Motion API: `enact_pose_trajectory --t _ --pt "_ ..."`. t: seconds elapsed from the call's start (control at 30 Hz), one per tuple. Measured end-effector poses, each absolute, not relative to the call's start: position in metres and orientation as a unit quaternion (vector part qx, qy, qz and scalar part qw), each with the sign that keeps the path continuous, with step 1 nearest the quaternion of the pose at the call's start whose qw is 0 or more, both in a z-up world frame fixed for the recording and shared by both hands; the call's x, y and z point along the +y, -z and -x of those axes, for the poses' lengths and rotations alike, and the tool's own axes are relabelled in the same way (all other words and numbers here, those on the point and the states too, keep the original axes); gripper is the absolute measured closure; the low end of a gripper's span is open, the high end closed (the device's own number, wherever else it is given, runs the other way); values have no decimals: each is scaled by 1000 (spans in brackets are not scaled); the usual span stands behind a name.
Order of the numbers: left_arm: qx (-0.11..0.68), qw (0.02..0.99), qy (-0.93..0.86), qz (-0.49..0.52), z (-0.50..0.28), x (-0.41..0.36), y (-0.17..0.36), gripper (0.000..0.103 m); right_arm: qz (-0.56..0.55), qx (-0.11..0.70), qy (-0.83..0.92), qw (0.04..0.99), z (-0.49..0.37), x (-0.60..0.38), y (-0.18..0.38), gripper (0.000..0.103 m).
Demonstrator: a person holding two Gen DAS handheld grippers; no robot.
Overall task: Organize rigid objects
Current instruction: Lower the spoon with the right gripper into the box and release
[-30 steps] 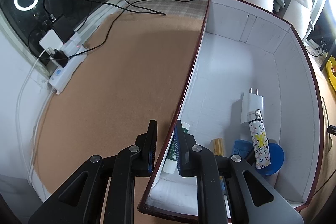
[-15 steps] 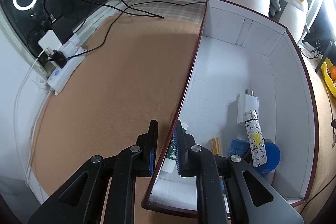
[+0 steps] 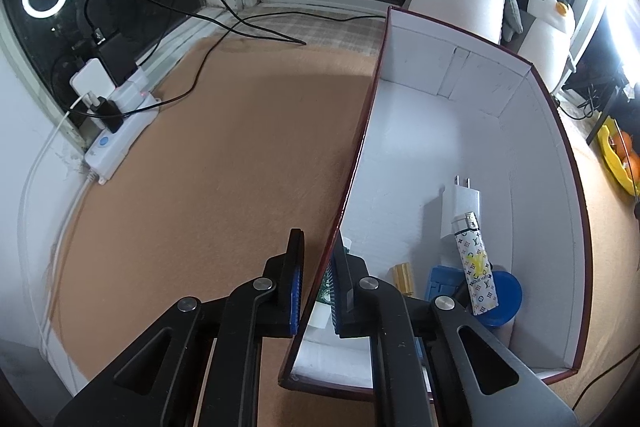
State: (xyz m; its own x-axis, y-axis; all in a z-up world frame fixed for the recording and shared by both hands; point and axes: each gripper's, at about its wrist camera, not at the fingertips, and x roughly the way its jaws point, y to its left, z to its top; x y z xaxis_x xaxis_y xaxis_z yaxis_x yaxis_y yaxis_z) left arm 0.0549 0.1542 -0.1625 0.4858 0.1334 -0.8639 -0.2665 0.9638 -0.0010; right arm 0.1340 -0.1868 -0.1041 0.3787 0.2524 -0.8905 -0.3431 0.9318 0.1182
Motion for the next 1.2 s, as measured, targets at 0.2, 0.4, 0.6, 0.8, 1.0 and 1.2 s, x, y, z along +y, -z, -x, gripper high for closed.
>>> enact_pose_trajectory --t 0.2,0.4,0.6,0.8,1.0,1.2 --pt "489 863 -108 72 -53 156 162 94 45 510 -207 834 -132 -145 85 96" --pt "484 866 -100 74 -53 158 162 95 49 502 -230 832 -132 -102 76 96" --pt "481 868 -94 76 -53 159 163 95 52 503 -247 827 -133 -61 74 96" --pt "478 870 -91 74 -53 159 163 95 48 516 -257 816 -138 -33 84 96" --pt "477 871 -89 78 -52 160 164 95 49 527 -259 808 -142 -13 97 96" --pt "476 871 -89 79 -52 160 163 95 57 536 -259 801 -145 5 111 96"
